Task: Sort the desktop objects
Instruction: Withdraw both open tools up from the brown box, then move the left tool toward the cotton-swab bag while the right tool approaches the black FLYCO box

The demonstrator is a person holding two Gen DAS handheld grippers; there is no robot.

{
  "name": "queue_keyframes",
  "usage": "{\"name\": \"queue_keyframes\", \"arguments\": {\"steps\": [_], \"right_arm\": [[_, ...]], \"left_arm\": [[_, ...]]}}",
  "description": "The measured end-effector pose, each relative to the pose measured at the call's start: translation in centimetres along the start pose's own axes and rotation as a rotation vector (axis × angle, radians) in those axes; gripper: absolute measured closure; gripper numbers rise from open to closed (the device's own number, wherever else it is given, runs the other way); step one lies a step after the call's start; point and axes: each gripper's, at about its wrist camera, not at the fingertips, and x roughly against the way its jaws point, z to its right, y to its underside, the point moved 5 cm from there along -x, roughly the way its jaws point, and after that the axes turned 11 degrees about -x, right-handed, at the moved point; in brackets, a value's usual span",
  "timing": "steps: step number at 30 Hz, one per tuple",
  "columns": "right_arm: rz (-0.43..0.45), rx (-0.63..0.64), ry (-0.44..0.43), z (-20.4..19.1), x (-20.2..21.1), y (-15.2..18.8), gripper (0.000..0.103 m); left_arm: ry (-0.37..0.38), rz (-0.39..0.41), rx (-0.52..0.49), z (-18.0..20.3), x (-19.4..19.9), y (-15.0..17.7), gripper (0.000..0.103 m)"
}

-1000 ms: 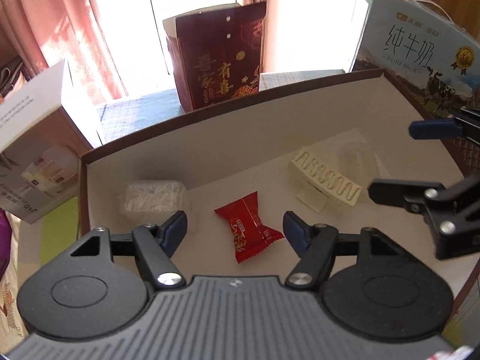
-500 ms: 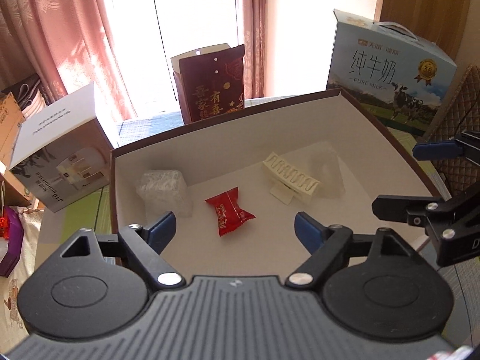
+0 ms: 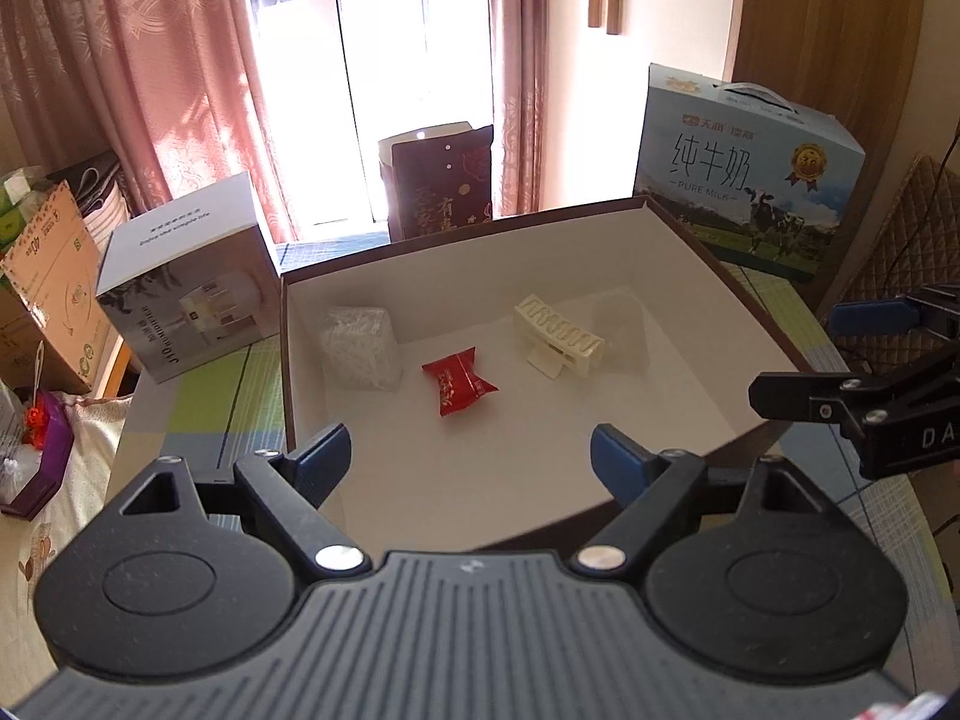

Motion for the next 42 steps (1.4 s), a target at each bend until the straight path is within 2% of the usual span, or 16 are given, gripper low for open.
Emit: {"name": "queue_keyframes", "arguments": {"steps": [6, 14, 17, 21, 25, 31, 35, 38, 42], "right_arm": [[0.032, -0.021, -0.006, -0.5, 2.8, 1.4, 0.002], [0.033, -0.032, -0.022, -1.2, 5.8, 4.2, 0.002], [0.07, -0.033, 0.0, -1.4, 7.1, 4.7, 0.002], [0.091, -0.026, -0.037, -1.9, 8.8, 5.6, 0.002], [0.074, 0.001, -0.058, -2.4, 9.7, 7.0, 0.002], [0.075, 0.089, -0.029, -3.1, 10.6, 9.4, 0.002], [0.108, 0.101, -0.002, -2.9, 11.5, 10.5, 0.002], [0.115, 0.104, -0.004, -2.8, 11.8, 11.4, 0.002], [0.068, 0.102, -0.005, -2.5, 11.7, 12.7, 0.002]], "left_arm": [[-0.009, 0.021, 0.028, 0.8, 3.4, 1.6, 0.013], [-0.022, 0.014, 0.058, 2.1, 6.4, 4.2, 0.012], [-0.028, 0.008, 0.071, 2.5, 7.3, 5.0, 0.012], [-0.025, -0.008, 0.085, 3.0, 8.3, 6.4, 0.011], [-0.031, -0.019, 0.094, 3.6, 9.2, 7.7, 0.011], [-0.052, -0.018, 0.097, 4.5, 10.7, 9.5, 0.011], [-0.077, -0.006, 0.09, 4.9, 11.7, 10.5, 0.011], [-0.061, -0.005, 0.099, 5.2, 12.2, 11.2, 0.01], [-0.06, -0.012, 0.107, 5.9, 12.5, 12.1, 0.007]]}}
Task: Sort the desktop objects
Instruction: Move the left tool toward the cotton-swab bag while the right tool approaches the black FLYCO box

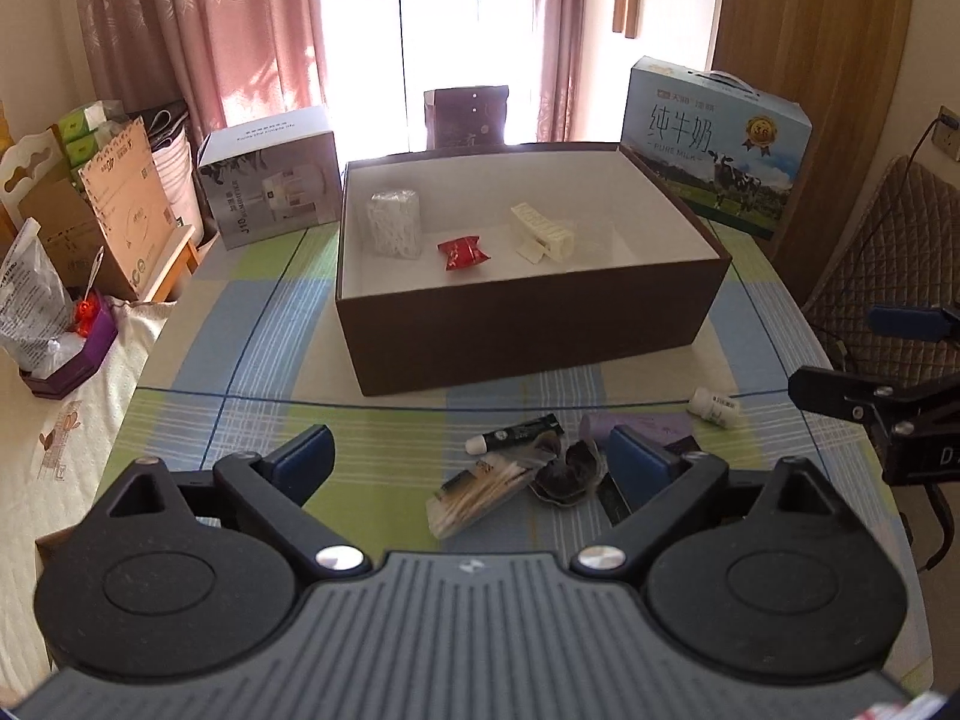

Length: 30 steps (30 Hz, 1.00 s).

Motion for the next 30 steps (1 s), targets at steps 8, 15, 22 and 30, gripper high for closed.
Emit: {"name": "queue_keyframes", "arguments": {"steps": [8, 15, 22, 30], "right_arm": [[-0.178, -0.005, -0.019, 0.4, -0.8, 3.5, 0.002], [-0.256, -0.087, 0.002, 1.5, -1.4, 5.5, 0.002], [-0.289, -0.092, 0.019, 1.6, -2.0, 6.7, 0.002], [-0.341, -0.081, 0.03, 1.0, -3.7, 8.4, 0.002]], "left_arm": [[0.03, -0.088, -0.01, 1.0, -0.4, 2.5, 0.006], [0.044, -0.158, 0.007, 1.3, -1.3, 4.3, 0.005], [0.044, -0.204, 0.02, 1.4, -2.3, 5.6, 0.003], [0.044, -0.231, 0.021, 1.3, -3.4, 6.5, 0.003]]}}
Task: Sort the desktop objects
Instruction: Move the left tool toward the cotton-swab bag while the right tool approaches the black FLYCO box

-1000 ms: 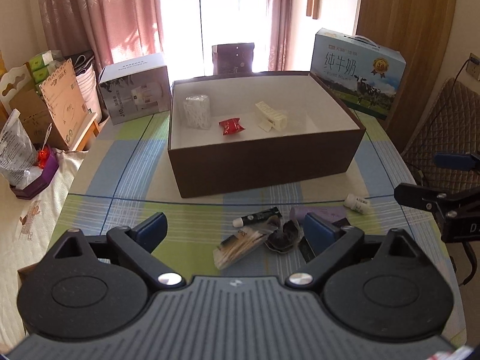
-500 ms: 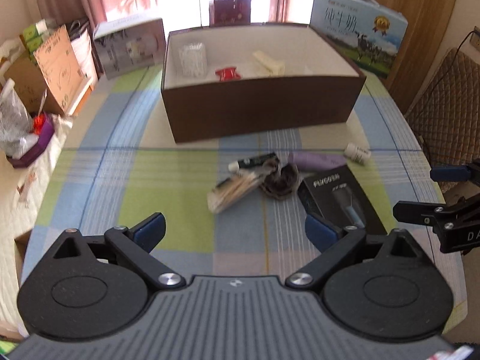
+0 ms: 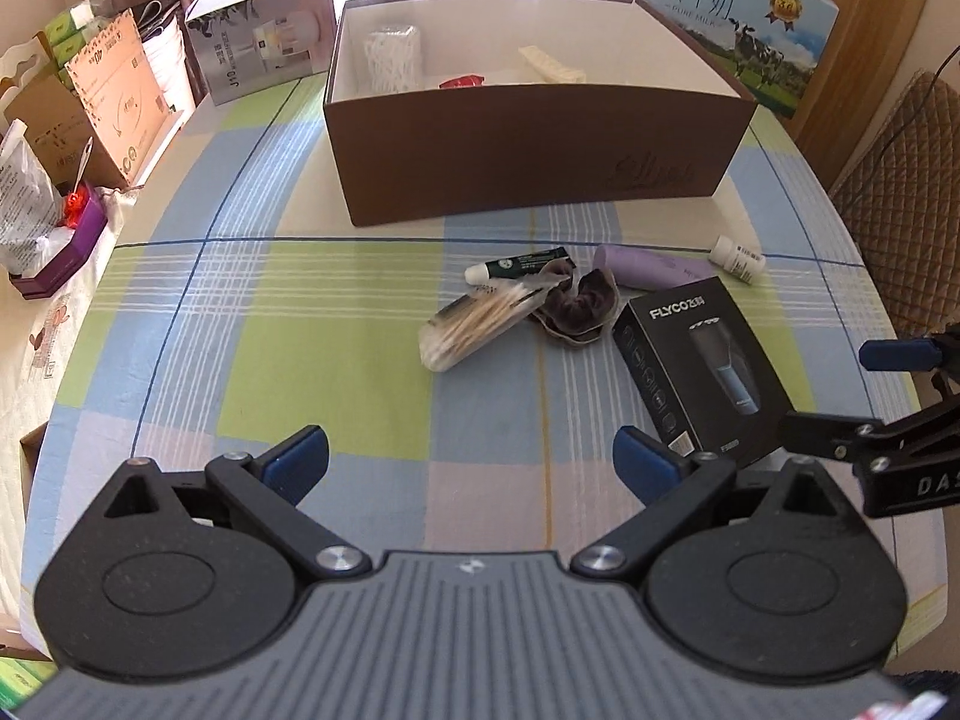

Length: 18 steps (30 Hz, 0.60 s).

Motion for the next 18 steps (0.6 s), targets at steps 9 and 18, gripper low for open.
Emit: {"name": "queue_keyframes", "arguments": {"steps": [9, 18], "right_arm": [[-0.033, 0.017, 0.007, -0.8, -2.0, 0.4, 0.002], [-0.042, 0.046, 0.037, -1.4, -4.2, 0.0, 0.002]], "left_arm": [[-0.001, -0.022, 0.0, -0.4, -1.1, 0.2, 0.003], [0.005, -0.03, -0.004, -1.0, -2.1, 0.2, 0.003]]}}
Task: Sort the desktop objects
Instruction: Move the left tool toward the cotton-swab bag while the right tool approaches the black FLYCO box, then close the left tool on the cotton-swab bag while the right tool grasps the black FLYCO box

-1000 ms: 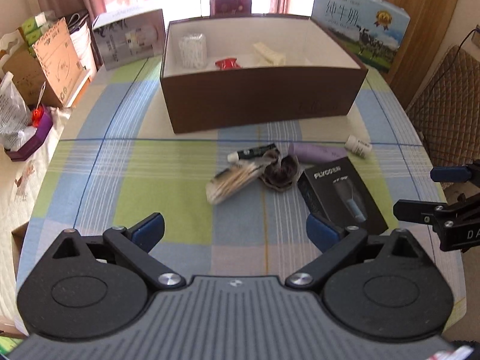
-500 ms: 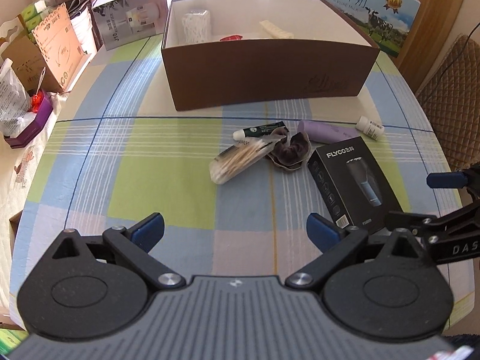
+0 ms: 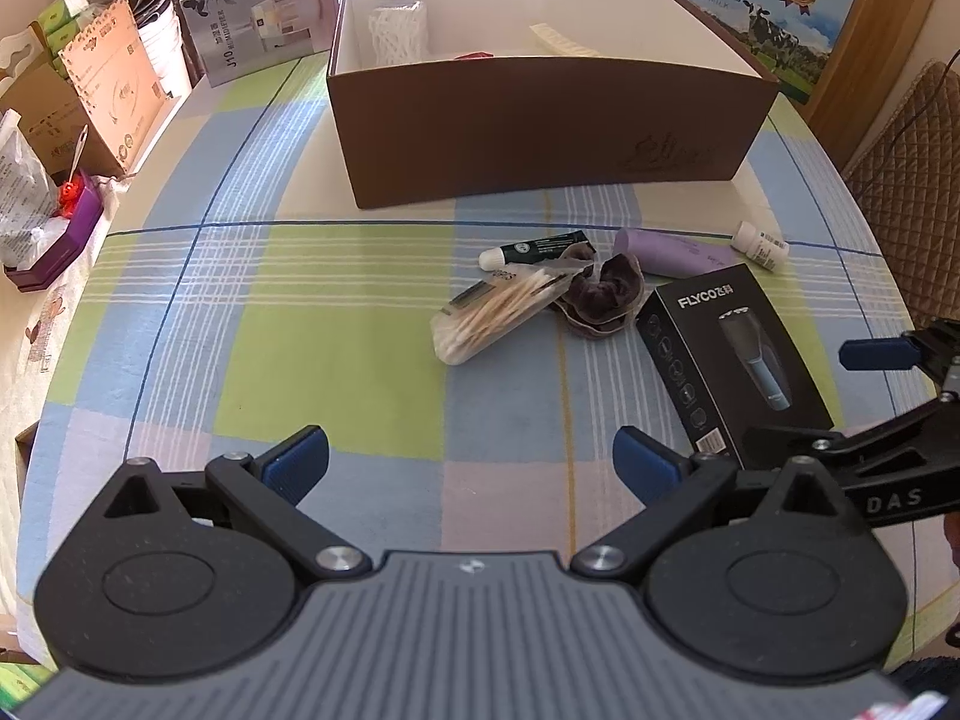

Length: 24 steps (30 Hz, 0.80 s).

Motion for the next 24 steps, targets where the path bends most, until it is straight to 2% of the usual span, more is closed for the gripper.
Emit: {"name": "queue_keyframes", "arguments": {"steps": [14, 15, 16, 19, 24], "right_arm": [[0.001, 0.053, 0.041, -0.2, -3.9, -0.5, 0.002], [0.003, 0.062, 0.047, 0.1, -3.9, -0.3, 0.007], [0.004, 0.069, 0.045, 0.3, -3.9, -0.2, 0.02], [0.003, 0.045, 0.033, 1.3, -3.5, -0.1, 0.025], [0.008, 0.001, 0.067, 3.5, -2.5, 0.1, 0.026]], "left_arm": [[0.007, 0.017, -0.056, -0.5, -1.6, -0.2, 0.004], [0.005, 0.019, -0.063, -0.5, -1.8, -0.2, 0.004], [0.005, 0.021, -0.072, -0.5, -1.9, -0.3, 0.004], [0.003, 0.03, -0.106, -0.4, -2.5, -0.5, 0.004], [-0.003, 0.052, -0.2, 0.1, -3.6, -1.3, 0.005]]}}
